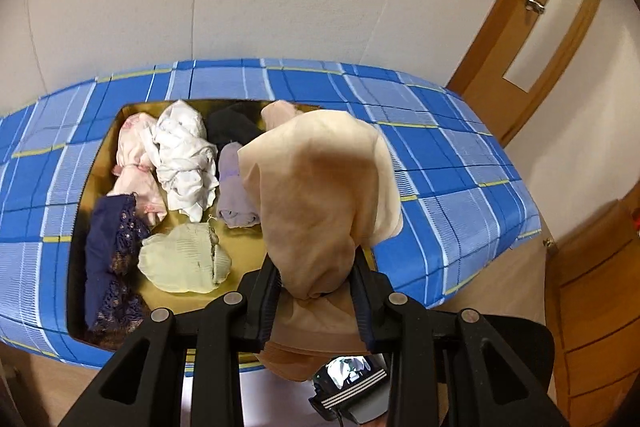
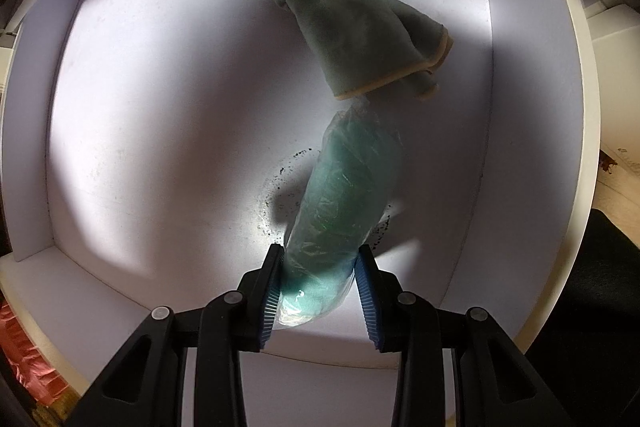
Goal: Organize soft objects
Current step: 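Lower the beige cloth into the gold box and open the left gripper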
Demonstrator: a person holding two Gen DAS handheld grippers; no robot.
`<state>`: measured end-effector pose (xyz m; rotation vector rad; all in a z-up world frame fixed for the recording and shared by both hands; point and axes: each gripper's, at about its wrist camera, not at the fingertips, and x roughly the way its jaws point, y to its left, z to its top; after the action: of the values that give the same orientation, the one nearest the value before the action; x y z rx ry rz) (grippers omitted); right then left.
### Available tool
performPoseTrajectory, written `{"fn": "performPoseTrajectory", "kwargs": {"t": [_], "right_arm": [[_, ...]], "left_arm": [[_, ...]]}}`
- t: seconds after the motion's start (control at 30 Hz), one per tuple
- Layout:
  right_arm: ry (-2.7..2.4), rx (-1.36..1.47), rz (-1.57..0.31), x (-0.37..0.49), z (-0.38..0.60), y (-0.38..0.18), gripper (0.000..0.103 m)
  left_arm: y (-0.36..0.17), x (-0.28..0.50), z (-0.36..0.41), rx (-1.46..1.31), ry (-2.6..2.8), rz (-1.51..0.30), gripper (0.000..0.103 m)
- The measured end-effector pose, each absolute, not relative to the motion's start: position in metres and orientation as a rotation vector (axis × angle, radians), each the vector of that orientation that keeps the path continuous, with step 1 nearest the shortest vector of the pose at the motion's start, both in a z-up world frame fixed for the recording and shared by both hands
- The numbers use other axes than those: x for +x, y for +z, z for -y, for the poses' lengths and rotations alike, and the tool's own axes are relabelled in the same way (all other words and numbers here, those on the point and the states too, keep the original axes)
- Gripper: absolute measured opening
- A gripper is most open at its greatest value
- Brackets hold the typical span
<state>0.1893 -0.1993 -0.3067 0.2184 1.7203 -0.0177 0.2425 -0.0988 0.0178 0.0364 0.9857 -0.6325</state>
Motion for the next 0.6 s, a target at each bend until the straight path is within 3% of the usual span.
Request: {"fn": "performPoseTrajectory", "kwargs": {"t": [0.6], "right_arm": [[-0.008, 0.242, -1.727, 0.194, 0.208, -0.304, 0.037]], "left_arm": [[-0.071, 0.296, 0.13, 0.075, -0.445, -1.291, 0.033]]}}
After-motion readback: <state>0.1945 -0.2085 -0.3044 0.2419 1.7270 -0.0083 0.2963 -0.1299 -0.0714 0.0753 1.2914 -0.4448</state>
